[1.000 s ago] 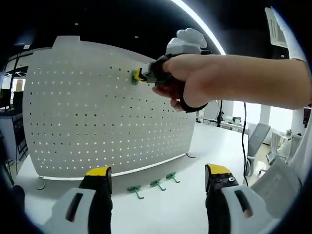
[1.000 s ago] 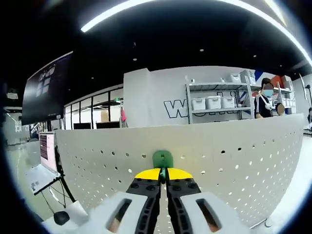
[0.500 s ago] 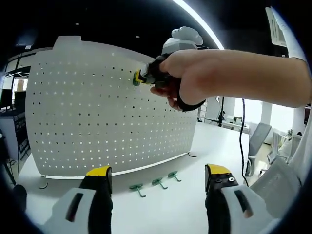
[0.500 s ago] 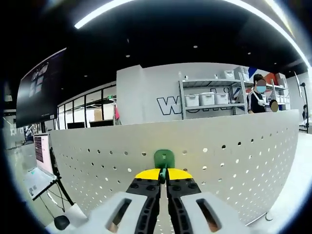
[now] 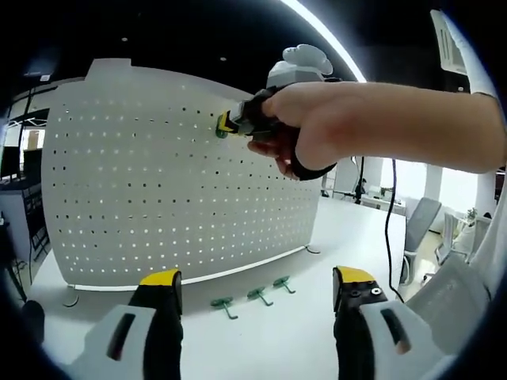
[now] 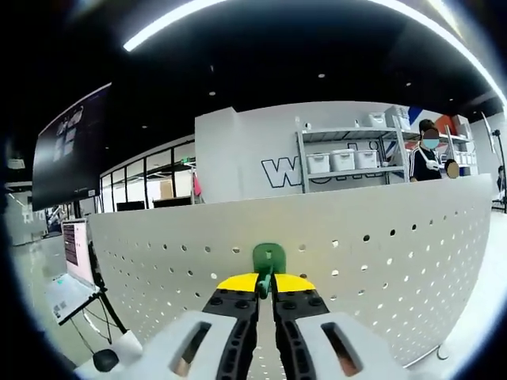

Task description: Insert the hook assembly into the mounting plate slot until the hook locks in place.

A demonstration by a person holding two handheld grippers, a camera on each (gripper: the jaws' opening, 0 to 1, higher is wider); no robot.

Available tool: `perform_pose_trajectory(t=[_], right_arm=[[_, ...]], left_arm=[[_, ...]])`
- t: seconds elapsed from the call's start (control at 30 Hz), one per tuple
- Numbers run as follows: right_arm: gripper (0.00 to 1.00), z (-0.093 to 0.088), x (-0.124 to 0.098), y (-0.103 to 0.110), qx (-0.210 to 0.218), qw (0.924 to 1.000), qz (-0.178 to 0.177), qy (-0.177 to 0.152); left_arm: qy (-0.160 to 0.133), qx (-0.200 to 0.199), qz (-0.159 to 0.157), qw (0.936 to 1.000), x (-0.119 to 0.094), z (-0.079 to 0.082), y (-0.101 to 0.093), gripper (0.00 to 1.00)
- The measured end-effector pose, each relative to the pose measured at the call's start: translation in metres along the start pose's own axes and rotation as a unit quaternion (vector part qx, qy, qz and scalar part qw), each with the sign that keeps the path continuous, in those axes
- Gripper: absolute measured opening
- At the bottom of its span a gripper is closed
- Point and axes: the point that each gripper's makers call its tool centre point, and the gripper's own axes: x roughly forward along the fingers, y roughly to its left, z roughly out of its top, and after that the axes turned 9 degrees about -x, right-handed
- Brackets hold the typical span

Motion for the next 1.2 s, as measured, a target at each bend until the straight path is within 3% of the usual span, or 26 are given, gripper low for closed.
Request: perform_pose_trajectory(t=[0.17,0.3,0.87,1.2], right_arm=[[0.13,0.001,-0.001,0.008,-0.004,0.9994,0.033,-0.002],[0.21,-0.001,-0.005,0.016,-0.032,0.9974,0.064,-0.012],[0.58,-0.003,-0.016,0.026,-0.017,0.9946,0.098,-0.03],[0.57,-0.003,-0.019,0.023,-0.018,0.9933,0.11,-0.032]], left_arm=[[-0.003,0.0,0.003,1.0,0.0,0.002,-0.001,0.8],[-0.002,0.005,0.004,1.0,0.0,0.003,-0.002,0.8],[-0.002,0.015,0.007,0.9999,-0.003,0.006,-0.002,0.81],[0.0,0.019,0.006,0.9998,-0.004,0.006,-0.004,0.81]])
